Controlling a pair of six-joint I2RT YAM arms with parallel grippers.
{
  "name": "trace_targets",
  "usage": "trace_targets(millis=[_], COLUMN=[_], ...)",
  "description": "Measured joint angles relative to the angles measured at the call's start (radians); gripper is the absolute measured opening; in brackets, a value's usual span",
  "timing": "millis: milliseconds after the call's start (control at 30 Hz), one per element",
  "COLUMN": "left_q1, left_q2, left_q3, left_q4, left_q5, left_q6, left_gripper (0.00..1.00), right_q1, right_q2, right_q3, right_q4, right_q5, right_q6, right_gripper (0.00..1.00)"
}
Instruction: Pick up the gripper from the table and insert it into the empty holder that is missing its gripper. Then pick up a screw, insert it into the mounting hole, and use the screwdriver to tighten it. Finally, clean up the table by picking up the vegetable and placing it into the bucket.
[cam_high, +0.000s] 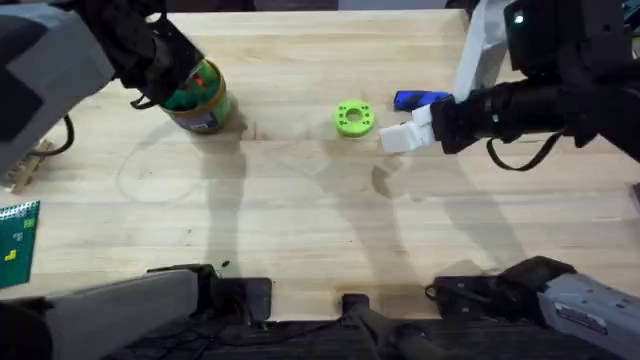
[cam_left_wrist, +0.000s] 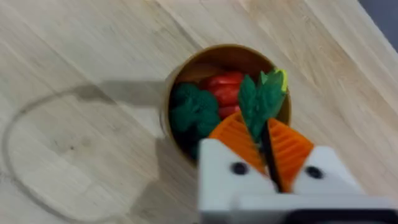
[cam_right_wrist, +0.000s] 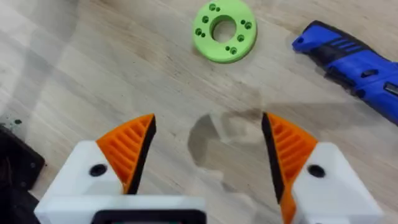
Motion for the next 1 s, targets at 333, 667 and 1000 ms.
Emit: trace_targets(millis=[333, 667, 1000], left_q1=[0.000, 0.001, 0.001], left_q2=[-0.030, -0.362, -0.562], left_q3=[0.005, 0.097, 0.103], left_q4=[-0.026, -0.273, -0.709], left_q5=[0.049, 0.257, 0.574], left_q6=[0.011, 0.218, 0.727], left_gripper=[0.939, 0.941, 0.941], right_q1=[0.000, -0.030, -0.082], right_q2=[-0.024, -0.214, -0.319], right_q3=[0.006, 0.094, 0.095], right_q4=[-0.051, -0.185, -0.198], right_q5=[-0.029, -0.044, -0.045], right_q6=[0.055, 0.059, 0.060], right_gripper=[0.989, 0.989, 0.989])
